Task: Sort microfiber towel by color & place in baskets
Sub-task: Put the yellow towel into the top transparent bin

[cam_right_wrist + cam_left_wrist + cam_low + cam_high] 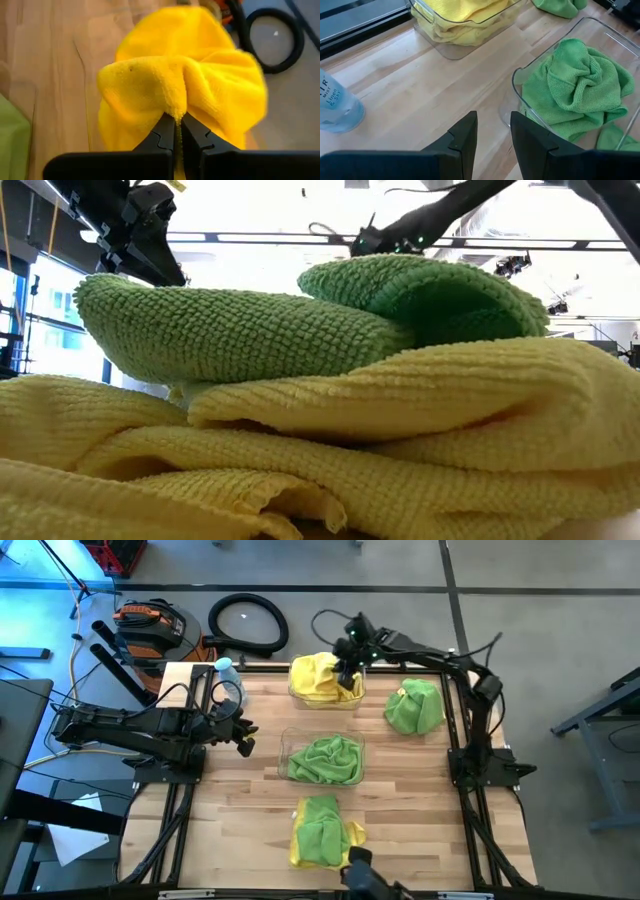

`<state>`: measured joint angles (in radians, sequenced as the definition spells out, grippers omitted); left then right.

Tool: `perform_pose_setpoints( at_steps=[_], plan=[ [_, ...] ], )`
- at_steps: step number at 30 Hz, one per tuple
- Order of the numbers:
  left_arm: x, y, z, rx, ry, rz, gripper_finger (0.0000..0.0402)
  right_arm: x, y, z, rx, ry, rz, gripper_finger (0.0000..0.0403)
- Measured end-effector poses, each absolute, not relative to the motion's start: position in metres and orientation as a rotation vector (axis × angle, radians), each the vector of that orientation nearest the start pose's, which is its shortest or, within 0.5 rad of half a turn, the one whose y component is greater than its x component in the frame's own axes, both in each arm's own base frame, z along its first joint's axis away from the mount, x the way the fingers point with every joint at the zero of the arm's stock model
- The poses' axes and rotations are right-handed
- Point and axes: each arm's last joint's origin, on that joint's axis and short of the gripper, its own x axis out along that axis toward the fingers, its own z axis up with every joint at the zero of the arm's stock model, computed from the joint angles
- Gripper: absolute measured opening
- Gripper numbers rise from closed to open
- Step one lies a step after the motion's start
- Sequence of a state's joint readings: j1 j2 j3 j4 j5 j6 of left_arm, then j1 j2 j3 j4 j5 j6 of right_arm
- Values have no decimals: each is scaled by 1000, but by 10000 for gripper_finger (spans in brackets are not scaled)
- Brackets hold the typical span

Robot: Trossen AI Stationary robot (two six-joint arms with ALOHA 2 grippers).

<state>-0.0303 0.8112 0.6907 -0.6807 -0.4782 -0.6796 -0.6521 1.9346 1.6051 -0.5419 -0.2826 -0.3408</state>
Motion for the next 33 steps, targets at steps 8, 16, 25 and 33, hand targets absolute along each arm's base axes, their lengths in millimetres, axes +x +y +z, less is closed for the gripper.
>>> perform_pose_setpoints(
  at_steps=[8,16,25,33],
  plan=[
    [154,9,258,-431,600,664,106,356,-254,220,86,928,-234,0],
    [154,9,258,-431,600,664,106,362,-259,186,163,994,-240,2],
    [154,9,258,-431,600,664,106,367,-262,176,214,973,-262,34],
    [154,9,258,-431,600,664,106,367,-263,185,219,993,-254,108]
  ],
)
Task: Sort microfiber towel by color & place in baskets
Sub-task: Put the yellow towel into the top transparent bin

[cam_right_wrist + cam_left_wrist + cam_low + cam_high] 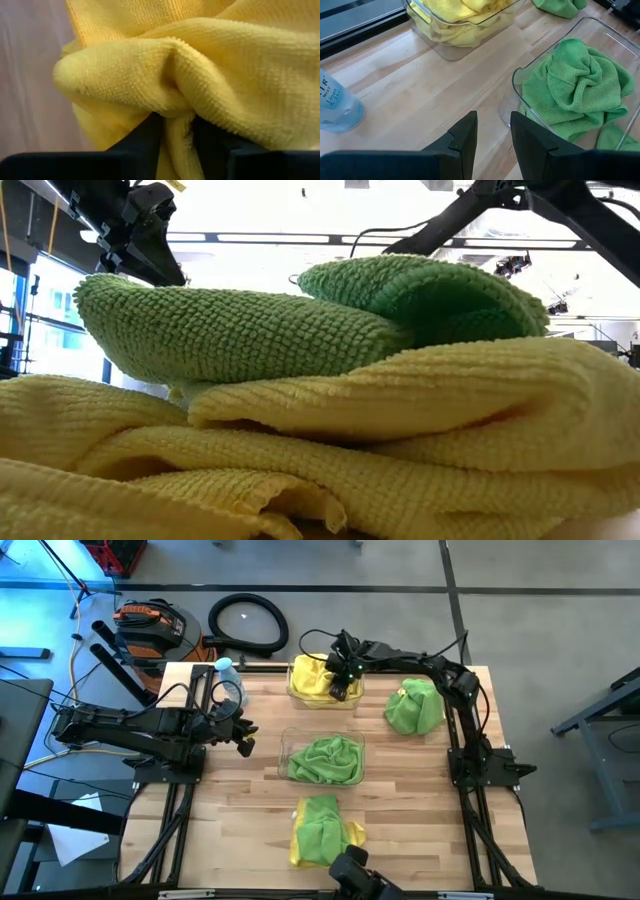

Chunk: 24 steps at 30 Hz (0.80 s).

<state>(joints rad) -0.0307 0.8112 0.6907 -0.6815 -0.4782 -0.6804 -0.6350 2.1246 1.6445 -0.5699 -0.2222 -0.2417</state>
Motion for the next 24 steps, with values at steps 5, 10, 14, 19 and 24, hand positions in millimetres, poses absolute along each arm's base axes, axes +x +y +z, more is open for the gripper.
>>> perform_pose_setpoints(
  at_steps=[5,10,14,19,24],
  plan=[
    [154,9,258,-433,602,661,106,369,-264,206,214,1024,-237,140],
    [154,8,258,-433,603,660,106,369,-265,234,194,1054,-233,149],
    [154,8,258,-433,603,660,106,369,-265,254,192,1057,-236,149],
    [154,9,258,-433,603,660,106,368,-264,269,190,1051,-238,149],
    [154,9,258,-433,603,660,106,366,-263,270,193,1072,-243,149]
  ],
)
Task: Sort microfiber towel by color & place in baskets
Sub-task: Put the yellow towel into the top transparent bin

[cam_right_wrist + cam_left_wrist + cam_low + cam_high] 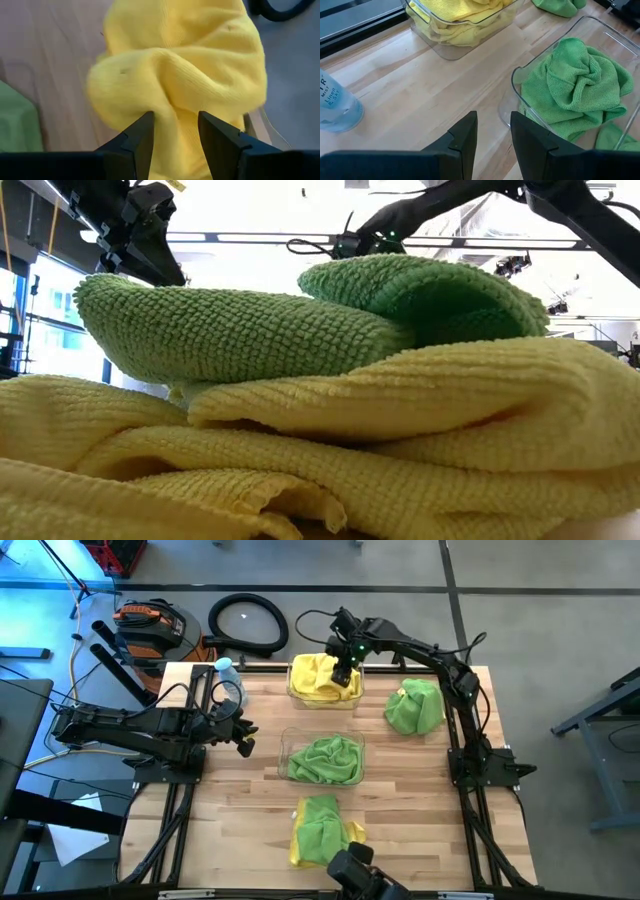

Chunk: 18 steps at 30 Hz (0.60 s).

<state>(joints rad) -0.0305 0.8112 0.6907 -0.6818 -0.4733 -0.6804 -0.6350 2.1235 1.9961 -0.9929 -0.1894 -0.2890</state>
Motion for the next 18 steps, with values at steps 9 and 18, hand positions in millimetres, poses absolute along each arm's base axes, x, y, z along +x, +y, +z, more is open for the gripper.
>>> perform_pose_setpoints(
  at_steps=[9,18],
  plan=[
    [154,8,258,-456,605,651,106,355,-264,266,118,1252,-412,149],
    [154,8,258,-456,605,650,106,359,-265,268,154,1196,-460,149]
  ],
)
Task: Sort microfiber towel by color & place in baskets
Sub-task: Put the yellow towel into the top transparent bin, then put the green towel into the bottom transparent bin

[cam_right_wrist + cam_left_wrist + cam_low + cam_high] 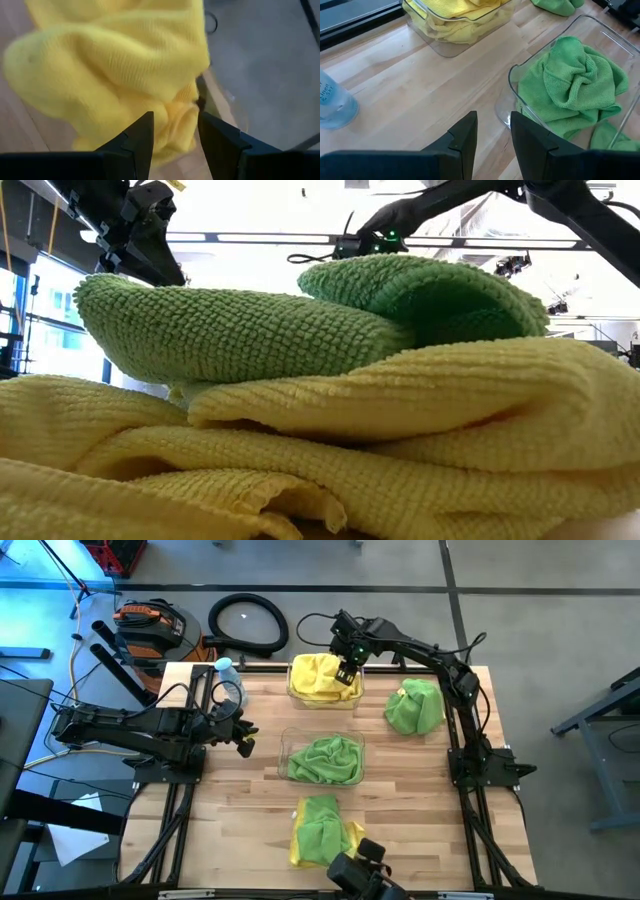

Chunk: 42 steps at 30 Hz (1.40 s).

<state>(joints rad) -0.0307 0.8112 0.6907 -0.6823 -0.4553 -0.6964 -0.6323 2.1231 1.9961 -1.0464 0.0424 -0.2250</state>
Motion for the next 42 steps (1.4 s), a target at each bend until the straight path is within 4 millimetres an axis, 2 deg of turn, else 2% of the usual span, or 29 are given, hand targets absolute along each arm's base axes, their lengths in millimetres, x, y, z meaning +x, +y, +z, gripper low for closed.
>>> perform_pose_setpoints(
  at_steps=[6,9,12,18,24,28,31,42],
  plan=[
    [154,8,258,-464,603,652,106,374,-265,273,156,1037,-399,149],
    [154,8,258,-465,603,653,106,380,-263,268,135,985,-391,149],
    [154,8,258,-465,603,653,106,383,-259,250,141,1018,-359,149],
    [154,8,258,-465,602,654,106,383,-257,195,182,1127,-333,149],
    [154,8,258,-466,601,653,106,380,-255,173,194,1139,-336,149],
    [154,8,258,-466,602,654,106,381,-256,176,210,1137,-347,149],
    [154,8,258,-465,602,653,106,384,-258,187,212,1133,-350,149],
    [154,8,258,-460,601,659,106,390,-261,260,221,1077,-343,149]
  ],
)
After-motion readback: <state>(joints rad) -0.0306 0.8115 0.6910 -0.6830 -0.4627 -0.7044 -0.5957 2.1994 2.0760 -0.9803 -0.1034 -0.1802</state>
